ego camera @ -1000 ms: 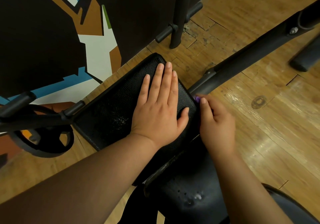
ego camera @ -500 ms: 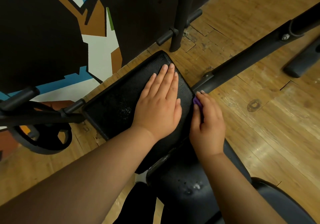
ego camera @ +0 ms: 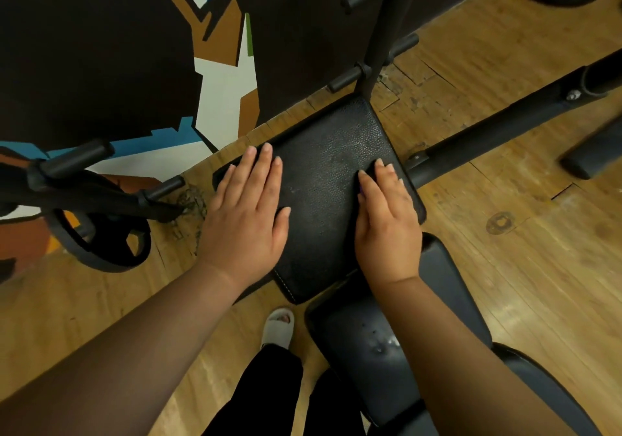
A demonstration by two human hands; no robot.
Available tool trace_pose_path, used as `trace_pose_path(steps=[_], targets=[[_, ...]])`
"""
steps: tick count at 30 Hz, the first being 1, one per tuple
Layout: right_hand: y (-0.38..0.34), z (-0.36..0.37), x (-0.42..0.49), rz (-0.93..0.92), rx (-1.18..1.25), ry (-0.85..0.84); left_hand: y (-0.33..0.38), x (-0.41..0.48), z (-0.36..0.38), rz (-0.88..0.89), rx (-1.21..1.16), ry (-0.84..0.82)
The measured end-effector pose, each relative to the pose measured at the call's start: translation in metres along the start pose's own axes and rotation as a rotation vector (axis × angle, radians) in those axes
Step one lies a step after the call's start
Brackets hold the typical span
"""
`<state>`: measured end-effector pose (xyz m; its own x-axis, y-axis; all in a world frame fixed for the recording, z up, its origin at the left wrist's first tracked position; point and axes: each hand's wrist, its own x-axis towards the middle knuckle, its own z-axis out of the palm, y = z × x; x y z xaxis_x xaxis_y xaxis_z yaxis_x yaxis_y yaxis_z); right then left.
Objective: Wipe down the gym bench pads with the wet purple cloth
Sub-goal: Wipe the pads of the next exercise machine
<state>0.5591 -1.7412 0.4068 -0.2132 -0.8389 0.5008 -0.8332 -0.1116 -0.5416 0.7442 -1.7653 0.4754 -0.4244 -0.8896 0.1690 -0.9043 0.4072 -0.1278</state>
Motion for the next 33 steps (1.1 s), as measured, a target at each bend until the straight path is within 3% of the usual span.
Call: trace_pose_path(steps=[8,20,25,30,33], targets=[[-0.053,0.017,-0.014,-0.359,0.118,-0.164,-0.023,-0.034,0.000,-0.079,-0.079,-0.001],[-0.104,0.038,0.028,-0.531,0.122,-0.246,-0.047,-0.062,0.003,-0.331,-0.401,0.024],[-0.111,0.038,0.031,-0.511,0.087,-0.230,-0.052,-0.060,-0.001,-0.394,-0.522,0.073],[-0.114,0.022,0.032,-0.327,0.434,-0.441,-0.045,-0.051,-0.008,-0.457,-0.741,0.133],[-0.098,0.015,0.032,-0.255,0.437,-0.400,-0.037,-0.041,-0.013,-0.450,-0.889,0.098]])
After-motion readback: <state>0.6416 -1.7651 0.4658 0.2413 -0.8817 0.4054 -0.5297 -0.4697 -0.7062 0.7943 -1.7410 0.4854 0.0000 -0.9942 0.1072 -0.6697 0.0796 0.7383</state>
